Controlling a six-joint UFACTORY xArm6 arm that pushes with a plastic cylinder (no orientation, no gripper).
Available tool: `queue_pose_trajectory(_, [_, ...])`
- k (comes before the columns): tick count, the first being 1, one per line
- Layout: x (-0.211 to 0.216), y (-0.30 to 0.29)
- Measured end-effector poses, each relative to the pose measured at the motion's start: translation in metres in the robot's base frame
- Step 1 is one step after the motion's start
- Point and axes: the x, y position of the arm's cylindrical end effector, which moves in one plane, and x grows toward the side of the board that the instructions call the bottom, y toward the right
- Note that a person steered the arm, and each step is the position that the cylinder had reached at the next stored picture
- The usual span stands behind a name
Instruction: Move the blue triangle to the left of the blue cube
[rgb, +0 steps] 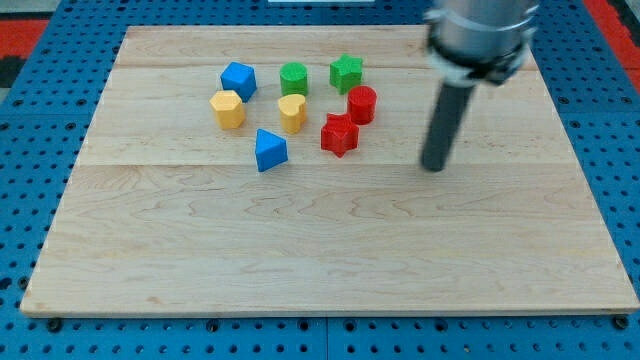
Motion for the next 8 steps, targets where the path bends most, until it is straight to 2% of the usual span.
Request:
queue_pose_trajectory(1, [-0.03,-0.126])
queue_pose_trajectory(2, [-0.012,-0.186])
queue_pose_trajectory(4, [-0.087,-0.233])
queue_pose_trajectory(5, [-0.022,-0.206])
queue_pose_trajectory(6, [-0.016,-0.278])
queue_pose_trajectory(7, [-0.062,-0.289])
queue_pose_trajectory(8, [-0.076,-0.267])
